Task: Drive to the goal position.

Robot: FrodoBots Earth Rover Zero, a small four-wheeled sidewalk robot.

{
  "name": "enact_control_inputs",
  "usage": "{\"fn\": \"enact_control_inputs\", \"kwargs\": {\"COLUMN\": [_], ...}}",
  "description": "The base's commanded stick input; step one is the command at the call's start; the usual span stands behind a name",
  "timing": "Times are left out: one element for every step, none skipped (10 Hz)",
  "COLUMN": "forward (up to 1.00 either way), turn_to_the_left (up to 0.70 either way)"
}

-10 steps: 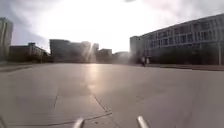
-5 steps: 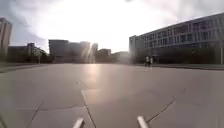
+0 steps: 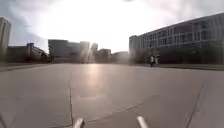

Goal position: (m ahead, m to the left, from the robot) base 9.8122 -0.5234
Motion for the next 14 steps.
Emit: {"fn": "enact_control_inputs", "kwargs": {"forward": [1.0,1.0,1.0,1.0,1.0,1.0,1.0,1.0,1.0,1.0,1.0,1.0,1.0,1.0], "turn_to_the_left": [0.0,0.0,0.0,0.0,0.0,0.0,0.0,0.0,0.0,0.0,0.0,0.0,0.0,0.0]}}
